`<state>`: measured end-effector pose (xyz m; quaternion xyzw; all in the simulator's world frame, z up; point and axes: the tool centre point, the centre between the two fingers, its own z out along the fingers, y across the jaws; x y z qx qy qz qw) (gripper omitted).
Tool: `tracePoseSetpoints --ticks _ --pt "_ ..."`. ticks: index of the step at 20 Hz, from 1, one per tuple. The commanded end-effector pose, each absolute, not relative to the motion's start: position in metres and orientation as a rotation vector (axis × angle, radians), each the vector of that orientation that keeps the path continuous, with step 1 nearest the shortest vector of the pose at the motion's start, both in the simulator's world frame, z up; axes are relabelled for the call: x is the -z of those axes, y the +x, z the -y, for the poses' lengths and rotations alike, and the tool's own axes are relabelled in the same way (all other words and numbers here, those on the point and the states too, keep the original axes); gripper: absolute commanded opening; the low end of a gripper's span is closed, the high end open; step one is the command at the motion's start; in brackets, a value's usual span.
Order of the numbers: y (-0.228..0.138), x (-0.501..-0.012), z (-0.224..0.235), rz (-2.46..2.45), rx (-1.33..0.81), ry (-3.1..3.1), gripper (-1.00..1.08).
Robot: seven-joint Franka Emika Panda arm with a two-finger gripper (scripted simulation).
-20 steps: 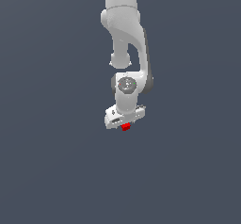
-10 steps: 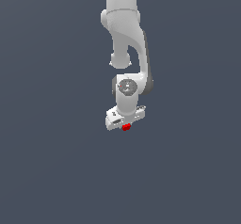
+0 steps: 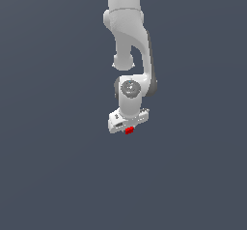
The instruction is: Pick up the red cube and move it to a goal position.
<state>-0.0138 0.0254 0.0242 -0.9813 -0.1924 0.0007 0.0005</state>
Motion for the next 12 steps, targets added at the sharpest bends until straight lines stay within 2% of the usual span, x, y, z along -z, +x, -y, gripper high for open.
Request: tracePoseSetpoints --ticks 1,12 --pt "-0.011 -0.031 -0.025 0.604 0.000 -3.082 -1.00" --pt "0.011 -0.104 -0.019 0.605 0.000 -3.082 -1.00"
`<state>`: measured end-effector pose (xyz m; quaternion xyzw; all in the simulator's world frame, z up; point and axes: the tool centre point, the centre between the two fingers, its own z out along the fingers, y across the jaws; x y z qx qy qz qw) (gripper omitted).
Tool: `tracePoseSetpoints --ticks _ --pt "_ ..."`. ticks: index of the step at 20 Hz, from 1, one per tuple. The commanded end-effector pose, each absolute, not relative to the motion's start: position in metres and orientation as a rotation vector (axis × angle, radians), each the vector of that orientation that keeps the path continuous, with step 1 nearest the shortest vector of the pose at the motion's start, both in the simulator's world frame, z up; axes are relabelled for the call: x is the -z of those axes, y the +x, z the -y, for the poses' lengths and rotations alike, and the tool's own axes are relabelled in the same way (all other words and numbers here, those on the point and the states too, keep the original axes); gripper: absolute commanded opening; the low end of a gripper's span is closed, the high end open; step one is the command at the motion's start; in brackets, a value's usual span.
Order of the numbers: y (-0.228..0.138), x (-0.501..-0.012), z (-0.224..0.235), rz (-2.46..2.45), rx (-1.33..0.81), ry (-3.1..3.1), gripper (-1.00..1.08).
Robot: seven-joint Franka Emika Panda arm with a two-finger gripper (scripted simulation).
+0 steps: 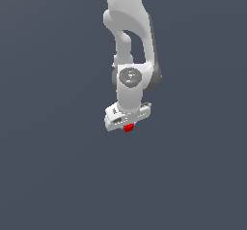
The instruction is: Pick up the red cube and move it to a goal position.
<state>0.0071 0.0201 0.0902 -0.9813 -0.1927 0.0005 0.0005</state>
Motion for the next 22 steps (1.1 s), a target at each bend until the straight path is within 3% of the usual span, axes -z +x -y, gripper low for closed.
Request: tracePoseSetpoints --ticks 1,12,22 --pt "0.015 -0.114 -0.018 0.605 0.000 -3.082 -1.00" --pt "0.047 -0.208 -0.011 0.606 0.000 -3.081 -1.00" --pt "0.060 -0.240 -0.008 0.606 0.000 -3.082 -1.00"
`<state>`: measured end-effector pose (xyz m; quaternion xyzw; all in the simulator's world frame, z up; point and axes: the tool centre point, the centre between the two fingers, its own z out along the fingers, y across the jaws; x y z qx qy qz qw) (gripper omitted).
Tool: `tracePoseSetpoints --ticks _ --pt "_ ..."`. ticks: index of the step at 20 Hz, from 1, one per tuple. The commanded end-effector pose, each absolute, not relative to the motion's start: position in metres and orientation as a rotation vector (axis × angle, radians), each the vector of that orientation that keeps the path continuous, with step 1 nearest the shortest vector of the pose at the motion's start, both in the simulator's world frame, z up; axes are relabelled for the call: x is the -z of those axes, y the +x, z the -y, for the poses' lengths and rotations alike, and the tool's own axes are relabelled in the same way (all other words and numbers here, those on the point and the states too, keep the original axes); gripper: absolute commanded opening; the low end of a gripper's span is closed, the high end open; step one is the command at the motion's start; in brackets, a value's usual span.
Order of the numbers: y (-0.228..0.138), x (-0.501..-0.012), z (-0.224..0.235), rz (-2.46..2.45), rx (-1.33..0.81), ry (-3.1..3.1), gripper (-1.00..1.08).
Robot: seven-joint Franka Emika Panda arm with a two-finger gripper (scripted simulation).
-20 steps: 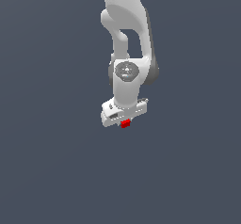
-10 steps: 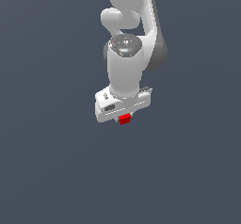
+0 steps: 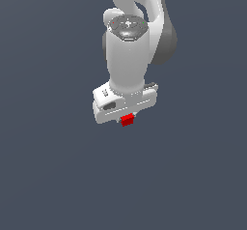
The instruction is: Pick up the red cube and move it to a goal position.
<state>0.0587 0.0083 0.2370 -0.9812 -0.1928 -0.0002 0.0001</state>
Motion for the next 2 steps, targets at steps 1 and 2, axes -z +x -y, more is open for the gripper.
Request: tracePoseSetpoints --ticks 1,2 --pt "0.0601 -0.2403 -0.0081 0.606 0.000 -3.082 -1.00" --pt "0.0602 -0.2405 -0.0081 0.606 0.000 -3.082 -1.00"
